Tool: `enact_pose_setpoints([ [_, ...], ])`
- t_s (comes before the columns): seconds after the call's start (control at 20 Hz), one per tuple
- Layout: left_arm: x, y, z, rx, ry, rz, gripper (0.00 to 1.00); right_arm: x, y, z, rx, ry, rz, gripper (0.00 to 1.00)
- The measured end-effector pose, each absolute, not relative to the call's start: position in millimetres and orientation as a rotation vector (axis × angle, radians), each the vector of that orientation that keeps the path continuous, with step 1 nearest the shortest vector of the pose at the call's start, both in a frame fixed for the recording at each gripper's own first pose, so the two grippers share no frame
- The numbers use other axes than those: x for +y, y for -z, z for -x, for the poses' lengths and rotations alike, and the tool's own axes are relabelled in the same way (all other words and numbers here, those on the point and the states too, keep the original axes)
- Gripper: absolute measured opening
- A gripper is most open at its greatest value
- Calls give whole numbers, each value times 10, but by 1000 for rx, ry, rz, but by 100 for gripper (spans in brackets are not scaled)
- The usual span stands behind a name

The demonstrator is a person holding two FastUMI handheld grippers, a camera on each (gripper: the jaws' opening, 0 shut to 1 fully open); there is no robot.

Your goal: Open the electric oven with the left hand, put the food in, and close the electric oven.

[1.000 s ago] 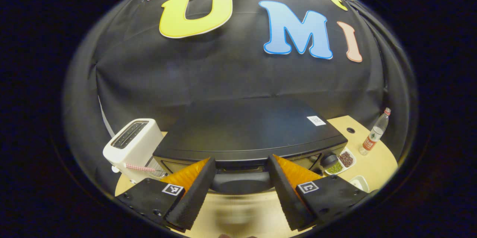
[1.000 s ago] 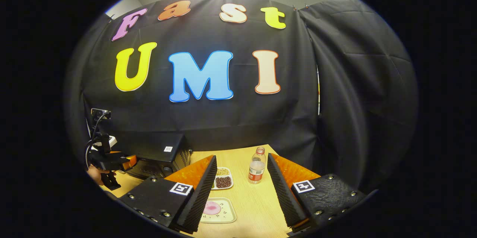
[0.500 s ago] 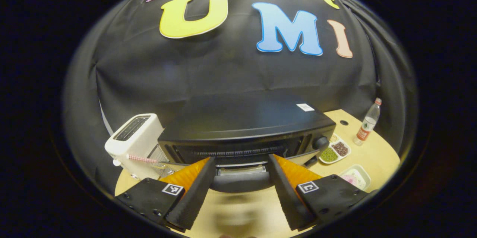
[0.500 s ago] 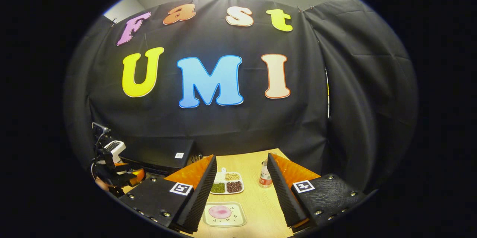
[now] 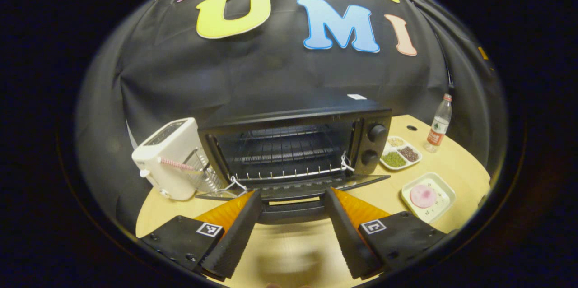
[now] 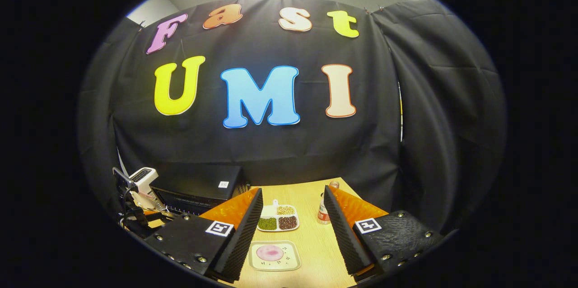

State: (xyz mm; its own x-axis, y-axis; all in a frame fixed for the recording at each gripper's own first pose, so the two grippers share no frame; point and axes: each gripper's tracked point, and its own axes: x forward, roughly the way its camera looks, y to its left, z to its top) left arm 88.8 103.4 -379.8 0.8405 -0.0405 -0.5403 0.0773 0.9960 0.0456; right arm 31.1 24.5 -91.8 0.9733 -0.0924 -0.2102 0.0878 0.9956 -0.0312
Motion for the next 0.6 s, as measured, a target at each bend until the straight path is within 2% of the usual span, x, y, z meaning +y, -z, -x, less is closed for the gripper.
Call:
enact_pose_setpoints([
  [0.1, 1031, 3918, -764, 593, 70, -80, 99, 249, 960, -277, 227, 89, 20, 83],
  [0.15, 1023, 3991, -713, 611, 72, -81, 96, 248, 992, -262, 235, 87, 21, 83],
  [0.2, 1006, 4096, -650, 636, 75, -84, 99, 245, 1021, -245, 243, 86, 23, 83],
  [0.25, 999, 4170, -594, 659, 75, -84, 95, 240, 1049, -226, 252, 85, 24, 83],
  [0.3, 1006, 4213, -542, 675, 71, -84, 99, 242, 1079, -212, 260, 82, 25, 83],
  [0.45, 909, 3964, -555, 620, 78, -71, 99, 200, 1138, -171, 281, 78, 31, 83],
  [0.6, 773, 3382, -648, 510, 87, -61, 97, 156, 1351, -170, 350, 58, 26, 83],
])
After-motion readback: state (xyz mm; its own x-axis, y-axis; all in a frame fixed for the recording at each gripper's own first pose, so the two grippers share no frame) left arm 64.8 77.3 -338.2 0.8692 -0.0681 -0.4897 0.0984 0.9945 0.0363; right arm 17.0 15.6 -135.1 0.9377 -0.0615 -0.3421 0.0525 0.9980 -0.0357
